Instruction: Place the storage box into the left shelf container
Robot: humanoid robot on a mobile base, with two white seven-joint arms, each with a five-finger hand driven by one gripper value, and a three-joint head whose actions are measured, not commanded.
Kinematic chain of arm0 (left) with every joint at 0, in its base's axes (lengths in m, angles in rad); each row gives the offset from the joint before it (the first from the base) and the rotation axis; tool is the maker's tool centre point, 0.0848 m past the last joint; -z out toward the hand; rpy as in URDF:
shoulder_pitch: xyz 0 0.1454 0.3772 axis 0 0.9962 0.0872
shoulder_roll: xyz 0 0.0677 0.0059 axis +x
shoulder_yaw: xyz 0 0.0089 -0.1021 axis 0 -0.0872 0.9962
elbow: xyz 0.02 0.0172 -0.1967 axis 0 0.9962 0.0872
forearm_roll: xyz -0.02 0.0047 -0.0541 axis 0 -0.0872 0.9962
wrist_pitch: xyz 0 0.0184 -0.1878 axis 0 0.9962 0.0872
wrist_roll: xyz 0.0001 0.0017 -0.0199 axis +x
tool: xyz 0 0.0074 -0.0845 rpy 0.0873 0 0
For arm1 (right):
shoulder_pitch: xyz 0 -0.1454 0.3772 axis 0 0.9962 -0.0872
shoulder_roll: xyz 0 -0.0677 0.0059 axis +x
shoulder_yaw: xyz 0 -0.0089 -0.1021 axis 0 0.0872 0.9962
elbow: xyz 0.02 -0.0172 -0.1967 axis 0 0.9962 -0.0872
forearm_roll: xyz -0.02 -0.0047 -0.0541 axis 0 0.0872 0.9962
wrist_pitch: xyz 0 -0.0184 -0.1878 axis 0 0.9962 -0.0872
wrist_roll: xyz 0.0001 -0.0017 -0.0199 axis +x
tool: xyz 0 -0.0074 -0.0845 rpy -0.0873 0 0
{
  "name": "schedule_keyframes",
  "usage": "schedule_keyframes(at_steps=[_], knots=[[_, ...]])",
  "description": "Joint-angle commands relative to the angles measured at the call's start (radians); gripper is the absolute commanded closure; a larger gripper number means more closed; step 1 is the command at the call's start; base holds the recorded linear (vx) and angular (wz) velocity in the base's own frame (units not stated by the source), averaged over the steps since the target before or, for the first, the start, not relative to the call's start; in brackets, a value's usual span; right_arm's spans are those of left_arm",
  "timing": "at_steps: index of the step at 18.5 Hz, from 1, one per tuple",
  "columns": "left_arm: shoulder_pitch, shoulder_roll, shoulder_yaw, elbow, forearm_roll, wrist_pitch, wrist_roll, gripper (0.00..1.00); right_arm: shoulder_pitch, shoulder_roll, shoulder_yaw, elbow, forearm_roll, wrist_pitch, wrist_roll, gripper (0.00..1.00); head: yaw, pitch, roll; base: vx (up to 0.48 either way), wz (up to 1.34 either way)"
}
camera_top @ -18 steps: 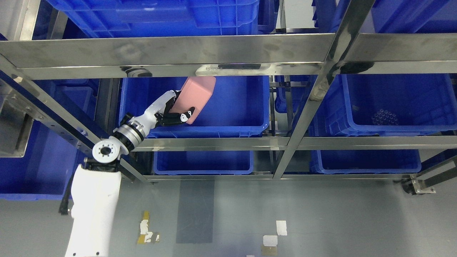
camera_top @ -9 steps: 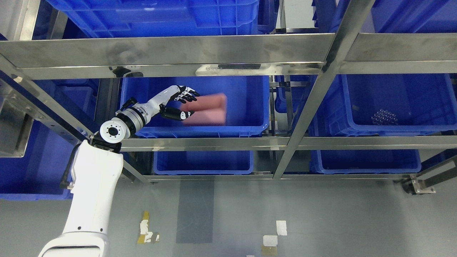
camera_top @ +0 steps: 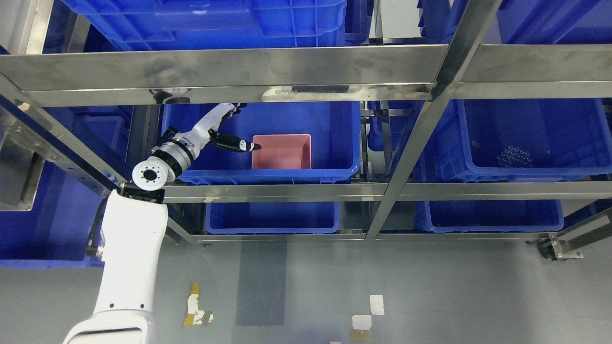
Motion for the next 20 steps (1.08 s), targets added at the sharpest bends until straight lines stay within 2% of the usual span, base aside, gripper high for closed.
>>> schedule_keyframes(at_steps=[1,3,6,9,12,15,17,20], knots=[[0.185,-0.045,0.143,-0.271,0.234,-0.001,0.189,0.00,-0.005,-0.017,0.000,-0.017,-0.021,0.000,0.000,0.00,0.0000,0.000,0.000,0.000,0.00],[0.253,-0.045,0.146,-0.386,0.273,0.008,0.230,0.00,-0.003,-0.017,0.000,-0.017,-0.021,-0.001,0.002,0.00,0.0000,0.000,0.000,0.000,0.00],[0.392,-0.045,0.142,-0.529,0.282,0.003,0.238,0.00,-0.005,-0.017,0.000,-0.017,-0.021,0.000,0.002,0.00,0.0000,0.000,0.000,0.000,0.00],[0.469,-0.045,0.149,-0.678,0.297,-0.007,0.240,0.00,-0.005,-0.017,0.000,-0.017,-0.021,0.000,0.002,0.00,0.0000,0.000,0.000,0.000,0.00],[0.529,-0.045,0.136,-0.680,0.296,-0.168,0.234,0.00,-0.003,-0.017,0.000,-0.017,-0.021,0.000,0.000,0.00,0.0000,0.000,0.000,0.000,0.00],[0.611,-0.045,0.095,-0.680,0.296,-0.250,0.247,0.00,-0.005,-0.017,0.000,-0.017,-0.021,0.000,0.002,0.00,0.0000,0.000,0.000,0.000,0.00],[0.621,-0.045,0.173,-0.678,0.297,-0.222,0.324,0.00,-0.003,-0.017,0.000,-0.017,-0.021,0.000,0.000,0.00,0.0000,0.000,0.000,0.000,0.00],[0.634,-0.045,0.177,-0.678,0.346,-0.153,0.344,0.00,-0.003,-0.017,0.000,-0.017,-0.021,0.000,0.002,0.00,0.0000,0.000,0.000,0.000,0.00]])
